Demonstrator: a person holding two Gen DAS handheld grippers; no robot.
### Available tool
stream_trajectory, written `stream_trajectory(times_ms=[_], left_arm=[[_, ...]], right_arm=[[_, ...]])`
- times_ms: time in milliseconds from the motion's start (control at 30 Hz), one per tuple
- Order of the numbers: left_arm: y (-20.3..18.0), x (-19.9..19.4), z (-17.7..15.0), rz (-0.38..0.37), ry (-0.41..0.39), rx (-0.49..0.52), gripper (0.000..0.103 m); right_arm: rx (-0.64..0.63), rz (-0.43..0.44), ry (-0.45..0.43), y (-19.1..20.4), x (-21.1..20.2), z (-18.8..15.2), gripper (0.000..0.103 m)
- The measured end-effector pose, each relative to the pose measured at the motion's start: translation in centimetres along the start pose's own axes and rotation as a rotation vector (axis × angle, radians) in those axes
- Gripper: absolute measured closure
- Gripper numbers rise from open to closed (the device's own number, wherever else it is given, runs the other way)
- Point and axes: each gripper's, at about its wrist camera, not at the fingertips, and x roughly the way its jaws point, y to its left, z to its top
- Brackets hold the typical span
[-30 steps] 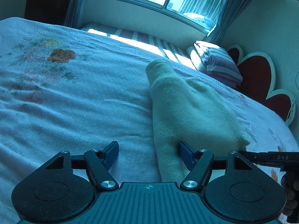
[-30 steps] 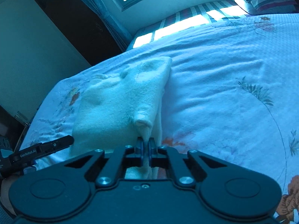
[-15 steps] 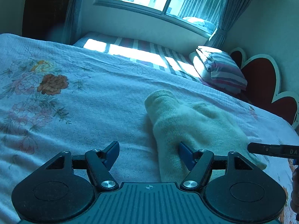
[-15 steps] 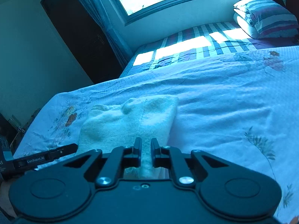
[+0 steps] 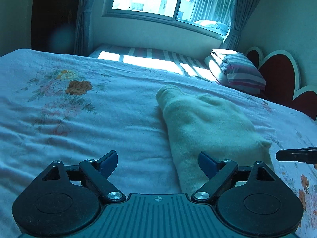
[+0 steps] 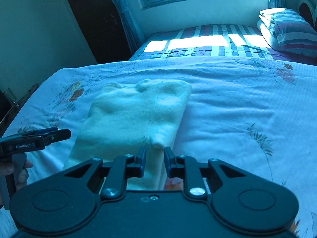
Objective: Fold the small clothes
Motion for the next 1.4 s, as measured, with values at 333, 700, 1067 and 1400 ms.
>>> stream_trajectory(times_ms=[333,700,1067,1400], left_arm=[[-2.5,-6.1,-3.8,0.091,0.001,0.027,0.015],[-10.6,-21.8,-7.8,0.110,-0.188,0.001,0.000],[-17.3,-34.7,-13.8,0.105,-0.243,0.040,0.000],[-19.9,-40.5,-16.9,0.114,-0.294,0.047,0.000]], right_arm=[[0.049,0.013,0.014,-0.1,-1.8,-3.8,0.072],[-0.063,-0.008,-0.246,4.0,-18.9,-8.9,0.000],[-0.128,-0.123,-0.369,7.3,-31.1,-16.8,0.000],[-0.129,-0.162,-0.396,8.2,-35.8,-20.5,0.000]])
